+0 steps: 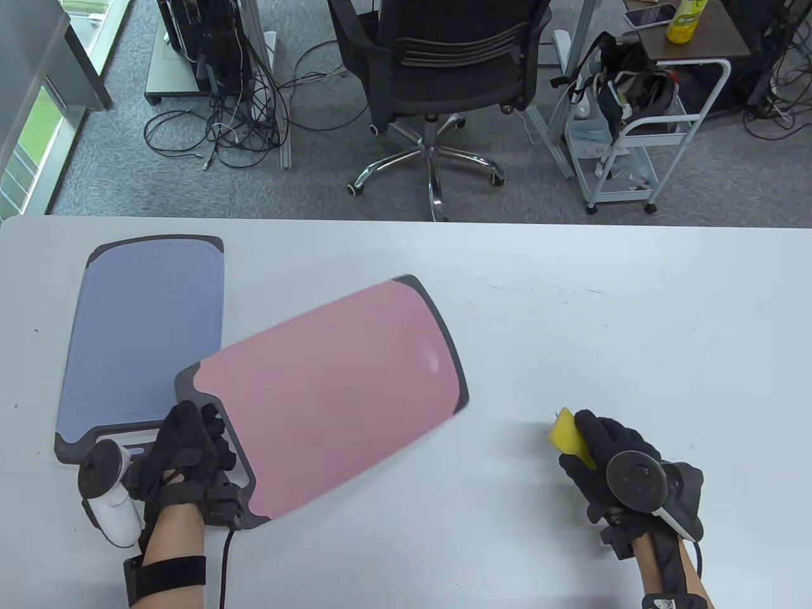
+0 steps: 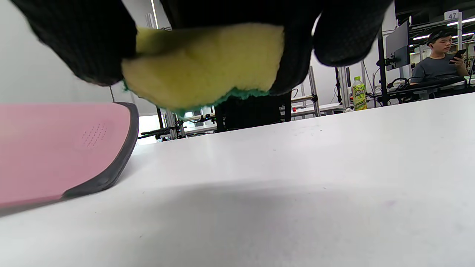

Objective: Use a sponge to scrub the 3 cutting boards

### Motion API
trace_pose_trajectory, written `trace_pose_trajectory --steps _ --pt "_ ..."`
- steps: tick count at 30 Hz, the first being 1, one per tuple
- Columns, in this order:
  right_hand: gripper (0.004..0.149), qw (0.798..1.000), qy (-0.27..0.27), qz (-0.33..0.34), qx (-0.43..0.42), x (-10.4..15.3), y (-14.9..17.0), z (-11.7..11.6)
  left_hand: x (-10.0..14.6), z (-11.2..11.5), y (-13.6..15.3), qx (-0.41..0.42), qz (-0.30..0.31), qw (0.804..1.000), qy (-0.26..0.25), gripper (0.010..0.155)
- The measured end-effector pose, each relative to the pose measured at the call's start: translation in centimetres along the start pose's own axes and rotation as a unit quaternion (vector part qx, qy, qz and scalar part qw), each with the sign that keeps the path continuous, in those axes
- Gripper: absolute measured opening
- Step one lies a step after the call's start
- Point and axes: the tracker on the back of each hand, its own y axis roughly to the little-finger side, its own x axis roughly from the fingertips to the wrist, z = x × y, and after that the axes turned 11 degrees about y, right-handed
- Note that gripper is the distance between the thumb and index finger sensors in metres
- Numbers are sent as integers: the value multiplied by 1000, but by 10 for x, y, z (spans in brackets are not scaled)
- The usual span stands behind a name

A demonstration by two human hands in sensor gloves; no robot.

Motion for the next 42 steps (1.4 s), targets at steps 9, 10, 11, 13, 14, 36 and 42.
trace_pose_trajectory --steps 9,10,11,13,14,36,42 --pt "73 999 -29 18 8 2 -11 -14 -41 43 31 -150 -134 974 108 56" --pt "73 999 -32 21 10 2 -13 -17 -45 45 33 -178 -139 967 117 55" --pt "73 999 -35 24 14 2 -16 -19 -49 46 36 -198 -146 961 128 56" --pt "73 998 -40 32 27 2 -24 -27 -52 48 41 -230 -155 955 110 55" --pt "73 998 -34 35 45 2 -30 -32 -52 48 42 -219 -145 958 115 55" --pt "74 968 -112 208 85 -90 -339 -146 -54 47 46 -179 -154 964 124 55" --pt "72 966 -111 187 139 -94 -304 -142 -53 48 46 -171 -154 964 131 55"
